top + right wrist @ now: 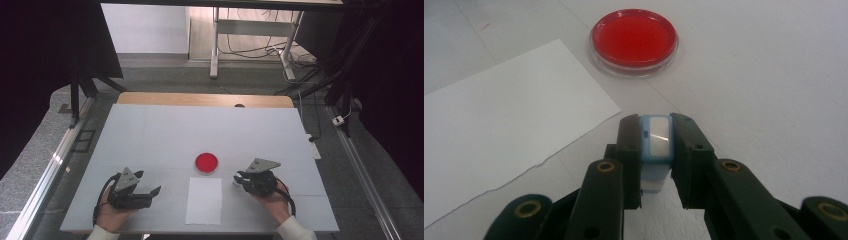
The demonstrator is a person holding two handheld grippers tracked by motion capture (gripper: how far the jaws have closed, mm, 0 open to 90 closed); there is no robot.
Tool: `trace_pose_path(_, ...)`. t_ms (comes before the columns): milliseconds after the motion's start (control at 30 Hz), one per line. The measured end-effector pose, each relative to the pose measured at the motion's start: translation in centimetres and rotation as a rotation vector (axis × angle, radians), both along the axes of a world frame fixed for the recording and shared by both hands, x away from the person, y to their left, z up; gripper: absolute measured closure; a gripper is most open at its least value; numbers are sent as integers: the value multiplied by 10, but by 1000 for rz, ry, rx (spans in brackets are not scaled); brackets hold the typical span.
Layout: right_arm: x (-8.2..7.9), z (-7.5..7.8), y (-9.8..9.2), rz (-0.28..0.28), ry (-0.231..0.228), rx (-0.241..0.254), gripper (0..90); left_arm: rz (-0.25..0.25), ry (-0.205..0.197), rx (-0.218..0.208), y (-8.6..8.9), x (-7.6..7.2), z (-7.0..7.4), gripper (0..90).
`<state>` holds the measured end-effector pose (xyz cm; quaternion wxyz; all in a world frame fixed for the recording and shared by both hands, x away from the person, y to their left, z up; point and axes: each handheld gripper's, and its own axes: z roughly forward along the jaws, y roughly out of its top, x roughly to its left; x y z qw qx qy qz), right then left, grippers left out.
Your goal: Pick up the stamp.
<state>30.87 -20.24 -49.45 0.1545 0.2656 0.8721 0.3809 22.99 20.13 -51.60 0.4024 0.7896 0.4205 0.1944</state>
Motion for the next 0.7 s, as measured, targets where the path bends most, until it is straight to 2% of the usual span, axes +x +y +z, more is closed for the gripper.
trace_pose_path(267, 0, 3, -2, -1, -8, 20, 758, 0, 2, 2, 0, 0, -1, 177)
trace_pose_path(333, 0, 5, -4, -8, -15, 44, 758, -2, 2, 3, 0, 0, -1, 177)
trace_pose_path(533, -1, 9, -7, -17, -26, 66, 759, 0, 1, 5, 0, 0, -1, 177)
trace_pose_path(700, -1, 11, -11, -25, -54, 86, 759, -1, 2, 7, 0, 0, -1, 178)
